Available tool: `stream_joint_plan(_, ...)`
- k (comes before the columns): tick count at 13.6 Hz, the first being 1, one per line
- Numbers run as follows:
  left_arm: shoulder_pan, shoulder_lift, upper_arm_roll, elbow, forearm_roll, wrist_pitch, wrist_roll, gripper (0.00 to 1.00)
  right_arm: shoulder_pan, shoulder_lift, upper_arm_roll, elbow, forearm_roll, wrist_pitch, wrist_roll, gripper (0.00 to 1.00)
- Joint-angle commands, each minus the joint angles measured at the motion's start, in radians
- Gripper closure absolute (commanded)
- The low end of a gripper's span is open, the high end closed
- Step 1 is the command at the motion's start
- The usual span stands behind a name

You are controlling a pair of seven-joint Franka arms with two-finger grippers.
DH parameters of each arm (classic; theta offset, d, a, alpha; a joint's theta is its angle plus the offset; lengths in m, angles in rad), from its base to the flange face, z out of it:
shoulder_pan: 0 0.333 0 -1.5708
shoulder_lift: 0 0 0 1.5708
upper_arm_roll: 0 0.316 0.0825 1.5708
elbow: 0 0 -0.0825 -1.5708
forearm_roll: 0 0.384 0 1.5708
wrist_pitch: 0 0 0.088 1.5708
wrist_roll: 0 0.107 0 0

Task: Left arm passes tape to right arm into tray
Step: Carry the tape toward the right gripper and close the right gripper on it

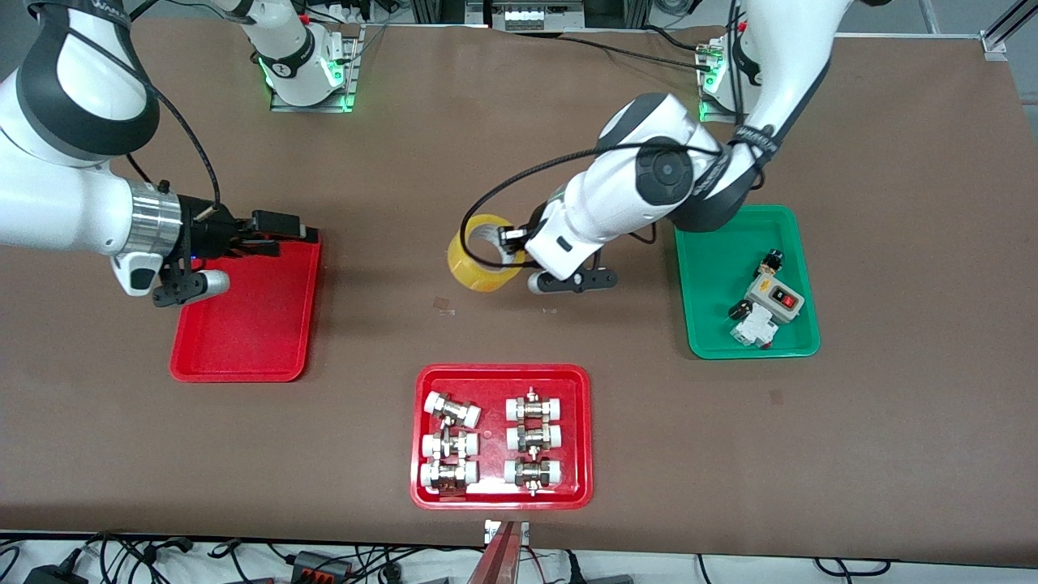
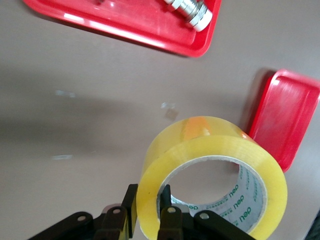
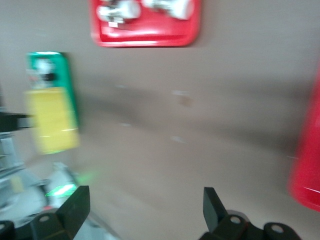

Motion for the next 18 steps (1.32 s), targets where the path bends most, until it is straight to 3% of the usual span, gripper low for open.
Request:
stream_joint_plan(1, -0.045, 0.043, 0.022, 0.065, 0.001, 0.033, -0.076, 1.0, 0.036, 0.043, -0.002, 0.03, 0.099, 0.025, -0.068, 0.0)
stream_joint_plan(4, -0.063, 0.067, 0.019, 0.108, -0.003, 0.039, -0.164, 1.0, 0.047, 0.084, -0.004, 0.028, 0.192, 0.034, -0.179, 0.0)
stream_joint_plan(6, -0.101, 0.098, 0.022, 0.167, 0.0, 0.041, -0.226, 1.0, 0.044, 0.121, -0.002, 0.028, 0.206, 0.034, -0.248, 0.0)
stream_joint_plan(9, -0.126, 0.107, 0.03, 0.178, 0.0, 0.043, -0.231, 1.0, 0.056, 0.144, -0.002, 0.028, 0.313, 0.042, -0.26, 0.0)
stream_joint_plan(14, -0.137, 0.13, 0.033, 0.186, 0.0, 0.105, -0.266, 1.0, 0.077, 0.161, -0.002, 0.028, 0.326, 0.063, -0.318, 0.0)
stream_joint_plan(18, -0.149, 0.164, 0.034, 0.247, 0.0, 0.105, -0.301, 1.0, 0.076, 0.198, -0.001, 0.028, 0.358, 0.063, -0.407, 0.0)
